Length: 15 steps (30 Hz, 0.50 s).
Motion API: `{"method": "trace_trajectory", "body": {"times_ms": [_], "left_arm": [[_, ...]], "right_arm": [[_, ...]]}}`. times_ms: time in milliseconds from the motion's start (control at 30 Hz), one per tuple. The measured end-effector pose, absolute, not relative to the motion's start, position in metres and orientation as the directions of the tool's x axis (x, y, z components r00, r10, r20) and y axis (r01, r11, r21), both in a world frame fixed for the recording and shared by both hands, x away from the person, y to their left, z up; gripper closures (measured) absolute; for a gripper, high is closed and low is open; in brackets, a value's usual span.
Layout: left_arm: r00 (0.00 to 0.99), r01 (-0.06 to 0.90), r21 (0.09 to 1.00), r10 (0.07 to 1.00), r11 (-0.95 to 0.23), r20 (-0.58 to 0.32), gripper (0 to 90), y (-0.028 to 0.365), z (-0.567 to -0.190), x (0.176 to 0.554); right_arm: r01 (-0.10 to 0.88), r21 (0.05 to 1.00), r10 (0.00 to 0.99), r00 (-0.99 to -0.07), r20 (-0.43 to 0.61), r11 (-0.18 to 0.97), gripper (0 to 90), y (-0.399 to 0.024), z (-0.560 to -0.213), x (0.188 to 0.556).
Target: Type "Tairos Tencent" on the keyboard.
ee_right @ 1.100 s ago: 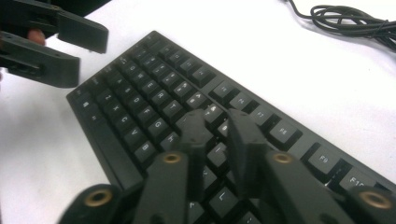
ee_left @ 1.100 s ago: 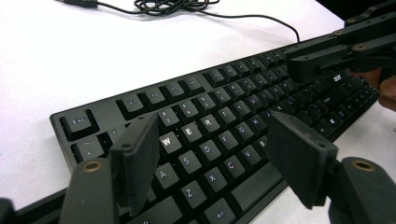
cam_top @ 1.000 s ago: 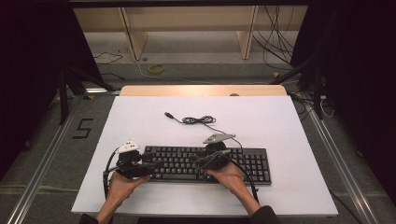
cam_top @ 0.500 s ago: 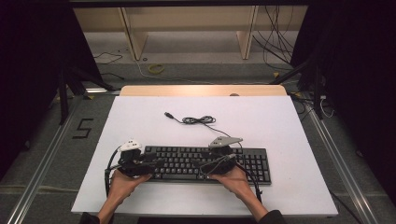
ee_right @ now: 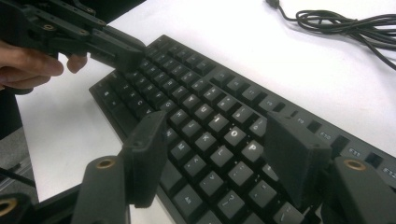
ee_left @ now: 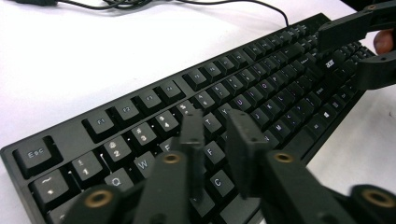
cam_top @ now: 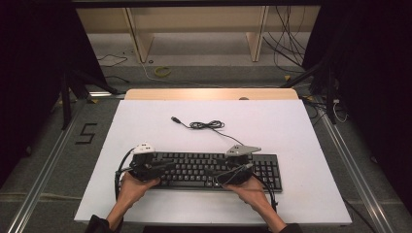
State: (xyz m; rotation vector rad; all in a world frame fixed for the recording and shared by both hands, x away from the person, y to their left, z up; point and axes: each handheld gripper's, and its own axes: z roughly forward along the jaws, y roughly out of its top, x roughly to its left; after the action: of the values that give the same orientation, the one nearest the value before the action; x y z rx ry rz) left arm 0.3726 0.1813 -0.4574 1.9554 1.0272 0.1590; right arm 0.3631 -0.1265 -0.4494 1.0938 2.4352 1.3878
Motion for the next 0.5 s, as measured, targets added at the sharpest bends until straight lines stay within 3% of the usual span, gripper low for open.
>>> {"method": "trace_trajectory", "body": {"times_ms": [133, 500], "left_arm": [[0.648, 0.605, 0.747, 0.716, -0.277, -0.259, 88.9, 0.177, -0.459, 0.374], [0.648, 0.622, 0.713, 0.723, -0.324, -0.238, 89.4, 0.165, -0.466, 0.388]], "right_arm": [[0.522, 0.794, 0.647, -0.728, 0.226, 0.311, 39.4, -0.130, -0.450, 0.360], [0.517, 0.802, 0.651, -0.725, 0.225, 0.299, 37.1, -0.134, -0.450, 0.354]]}}
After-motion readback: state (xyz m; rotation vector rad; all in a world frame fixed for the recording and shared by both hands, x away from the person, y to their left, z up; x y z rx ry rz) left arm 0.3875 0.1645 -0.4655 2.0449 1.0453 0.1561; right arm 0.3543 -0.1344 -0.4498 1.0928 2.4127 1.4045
